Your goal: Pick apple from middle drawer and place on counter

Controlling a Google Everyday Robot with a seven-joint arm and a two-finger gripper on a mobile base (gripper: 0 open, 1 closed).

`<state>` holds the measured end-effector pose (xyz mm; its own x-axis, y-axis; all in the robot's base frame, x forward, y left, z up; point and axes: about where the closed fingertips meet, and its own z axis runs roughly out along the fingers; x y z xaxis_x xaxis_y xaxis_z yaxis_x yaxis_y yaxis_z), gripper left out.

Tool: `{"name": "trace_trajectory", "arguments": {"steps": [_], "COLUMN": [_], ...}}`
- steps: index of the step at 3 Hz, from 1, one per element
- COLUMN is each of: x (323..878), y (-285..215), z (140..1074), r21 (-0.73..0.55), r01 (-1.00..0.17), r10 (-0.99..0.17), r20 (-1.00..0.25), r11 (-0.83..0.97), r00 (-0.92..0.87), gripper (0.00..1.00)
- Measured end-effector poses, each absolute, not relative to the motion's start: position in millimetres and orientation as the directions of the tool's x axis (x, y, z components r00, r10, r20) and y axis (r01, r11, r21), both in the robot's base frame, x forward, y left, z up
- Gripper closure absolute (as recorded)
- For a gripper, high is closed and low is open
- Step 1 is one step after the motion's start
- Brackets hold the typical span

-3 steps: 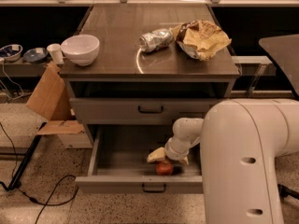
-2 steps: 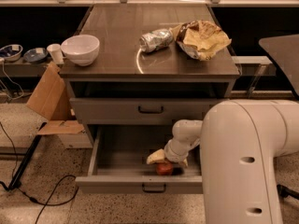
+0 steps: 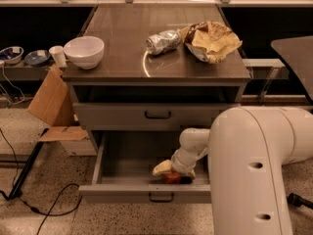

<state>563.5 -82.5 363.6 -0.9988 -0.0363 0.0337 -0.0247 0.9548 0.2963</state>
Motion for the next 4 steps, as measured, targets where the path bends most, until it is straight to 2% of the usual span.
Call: {"name": "trace_trajectory", "arguments": {"steps": [4], "x": [561], "y": [-116], "z": [403], "r21": [0.355], "r01": [-0.007], "r10": [0.003], "r20": [-0.028], "r11": [0.935], "r00": [-1.000], "gripper": [0.94]}}
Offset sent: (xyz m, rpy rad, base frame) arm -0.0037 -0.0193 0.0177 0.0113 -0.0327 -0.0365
